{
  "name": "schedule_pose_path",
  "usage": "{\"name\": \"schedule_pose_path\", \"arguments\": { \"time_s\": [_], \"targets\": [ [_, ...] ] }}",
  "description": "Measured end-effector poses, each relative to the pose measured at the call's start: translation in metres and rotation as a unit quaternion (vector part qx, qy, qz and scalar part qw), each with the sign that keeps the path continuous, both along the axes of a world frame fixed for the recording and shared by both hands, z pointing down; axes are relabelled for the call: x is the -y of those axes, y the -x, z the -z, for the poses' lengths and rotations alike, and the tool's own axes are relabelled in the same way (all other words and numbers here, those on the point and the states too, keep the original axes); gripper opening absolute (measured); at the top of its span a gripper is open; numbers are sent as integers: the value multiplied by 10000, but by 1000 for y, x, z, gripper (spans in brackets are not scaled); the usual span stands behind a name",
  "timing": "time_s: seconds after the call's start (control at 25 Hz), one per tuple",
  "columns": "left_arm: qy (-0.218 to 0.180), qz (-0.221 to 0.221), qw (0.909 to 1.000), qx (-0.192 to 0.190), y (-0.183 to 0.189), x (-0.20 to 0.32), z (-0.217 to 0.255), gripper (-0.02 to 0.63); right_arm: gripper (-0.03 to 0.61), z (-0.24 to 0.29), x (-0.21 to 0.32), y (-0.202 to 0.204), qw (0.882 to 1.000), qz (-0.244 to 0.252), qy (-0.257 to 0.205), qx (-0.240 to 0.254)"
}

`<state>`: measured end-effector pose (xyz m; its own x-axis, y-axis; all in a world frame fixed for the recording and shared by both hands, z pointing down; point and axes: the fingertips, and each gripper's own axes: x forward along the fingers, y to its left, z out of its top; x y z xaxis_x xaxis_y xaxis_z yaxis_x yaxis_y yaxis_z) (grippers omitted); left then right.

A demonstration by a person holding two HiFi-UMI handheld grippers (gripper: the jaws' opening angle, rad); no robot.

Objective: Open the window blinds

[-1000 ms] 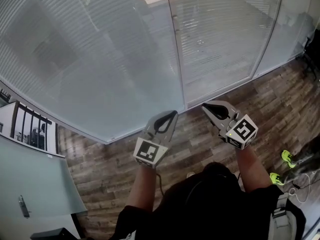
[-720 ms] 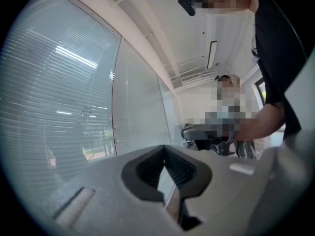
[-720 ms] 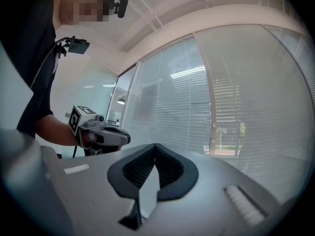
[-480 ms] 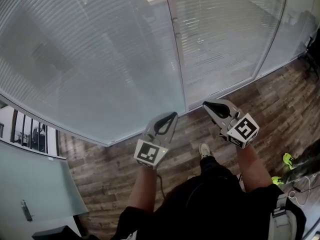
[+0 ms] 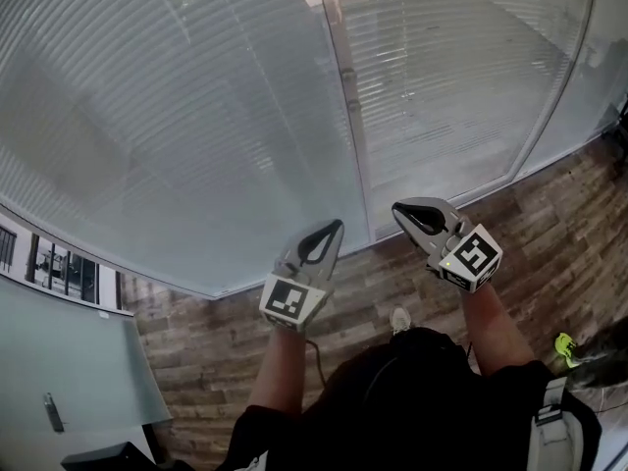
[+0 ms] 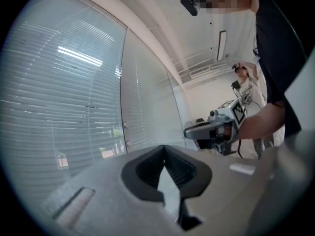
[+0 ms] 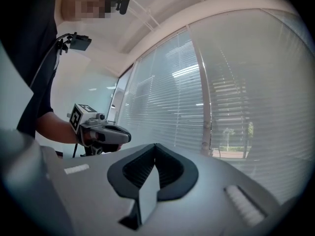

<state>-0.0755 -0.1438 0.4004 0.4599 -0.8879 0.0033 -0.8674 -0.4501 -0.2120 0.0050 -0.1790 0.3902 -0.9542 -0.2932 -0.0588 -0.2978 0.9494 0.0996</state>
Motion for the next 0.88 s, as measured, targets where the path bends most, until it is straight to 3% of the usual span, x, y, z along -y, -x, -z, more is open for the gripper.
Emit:
{"name": "schedule_pose_path", "arguments": {
  "time_s": [0.32,0.68,0.88],
  "targets": [
    [0,455,9989,-126,24,55,13,4,5,16,58,18,9995,304,26,50],
    [184,674,9976,-12,28,99,-4,4,5,-4,111,19,9991,413,103,86],
    [73,787,9968,136,29,114,1,4,5,1,125,23,9983,557,39,146]
  ]
}}
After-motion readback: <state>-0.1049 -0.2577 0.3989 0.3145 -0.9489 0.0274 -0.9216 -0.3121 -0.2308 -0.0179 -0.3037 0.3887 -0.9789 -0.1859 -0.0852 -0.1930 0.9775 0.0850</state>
